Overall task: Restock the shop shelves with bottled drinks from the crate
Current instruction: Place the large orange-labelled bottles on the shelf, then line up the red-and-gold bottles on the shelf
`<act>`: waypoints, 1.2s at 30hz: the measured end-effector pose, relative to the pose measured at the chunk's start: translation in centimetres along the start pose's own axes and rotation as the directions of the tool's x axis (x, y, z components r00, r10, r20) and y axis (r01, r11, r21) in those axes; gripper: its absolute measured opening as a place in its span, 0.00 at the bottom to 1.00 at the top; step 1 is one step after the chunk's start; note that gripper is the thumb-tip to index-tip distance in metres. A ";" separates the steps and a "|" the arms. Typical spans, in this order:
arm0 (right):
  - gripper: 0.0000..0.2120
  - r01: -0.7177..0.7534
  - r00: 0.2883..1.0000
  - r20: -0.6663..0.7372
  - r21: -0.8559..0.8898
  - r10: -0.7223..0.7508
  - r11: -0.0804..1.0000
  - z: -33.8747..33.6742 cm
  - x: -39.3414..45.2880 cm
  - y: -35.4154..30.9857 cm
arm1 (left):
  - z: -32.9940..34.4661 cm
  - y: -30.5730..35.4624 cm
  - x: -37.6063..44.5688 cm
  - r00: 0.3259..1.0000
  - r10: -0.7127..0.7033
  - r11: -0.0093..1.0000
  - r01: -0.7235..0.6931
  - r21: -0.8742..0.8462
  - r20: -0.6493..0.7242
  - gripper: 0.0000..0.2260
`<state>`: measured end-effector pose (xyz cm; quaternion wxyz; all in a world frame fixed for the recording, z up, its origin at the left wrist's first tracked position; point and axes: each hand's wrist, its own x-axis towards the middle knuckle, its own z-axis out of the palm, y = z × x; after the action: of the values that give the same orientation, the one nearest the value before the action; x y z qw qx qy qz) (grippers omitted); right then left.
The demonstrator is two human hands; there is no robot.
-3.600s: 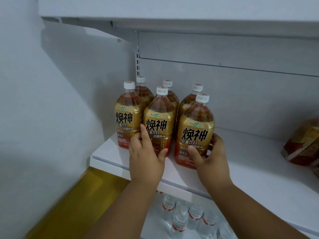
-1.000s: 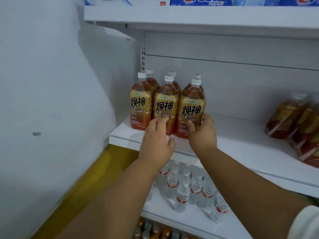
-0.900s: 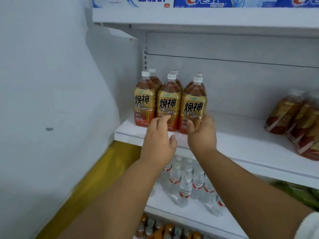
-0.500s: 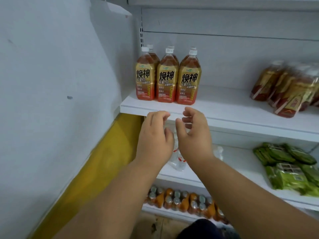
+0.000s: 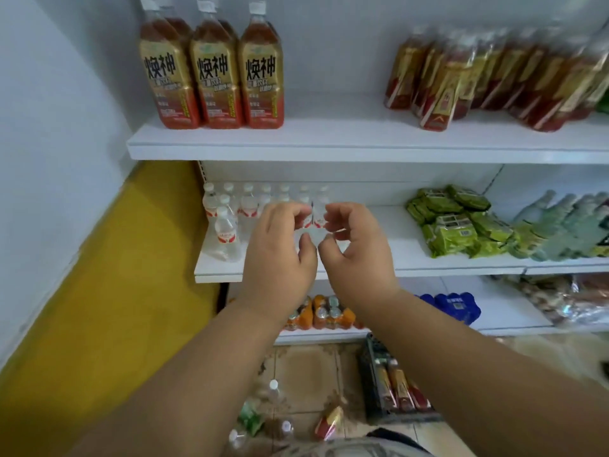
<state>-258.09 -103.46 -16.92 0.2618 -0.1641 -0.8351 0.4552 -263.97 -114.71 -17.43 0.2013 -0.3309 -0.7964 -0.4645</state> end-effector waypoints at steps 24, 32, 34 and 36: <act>0.18 -0.298 0.951 -0.127 -0.123 0.283 0.946 -36.1 -20.2 20.0 | 24.8 27.9 -19.0 0.928 0.011 0.994 0.030 -0.104 0.372 0.12; 0.16 -0.406 0.914 -0.051 -0.121 0.403 0.906 -36.3 -15.6 24.1 | 29.8 25.6 -17.1 0.852 -0.113 0.965 0.215 -0.147 0.511 0.18; 0.17 -0.427 0.904 -0.029 -0.131 0.427 0.895 -35.4 -14.0 25.3 | 31.6 24.1 -16.4 0.828 -0.121 0.957 0.244 -0.157 0.547 0.18; 0.17 -0.451 0.891 -0.021 -0.135 0.453 0.882 -34.9 -12.7 26.3 | 33.1 23.0 -15.7 0.806 -0.125 0.950 0.266 -0.166 0.579 0.19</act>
<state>-226.45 -72.42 -27.21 0.1322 -0.3690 -0.8044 0.4464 -237.04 -83.09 -29.50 -0.1320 -0.3900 -0.7884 -0.4571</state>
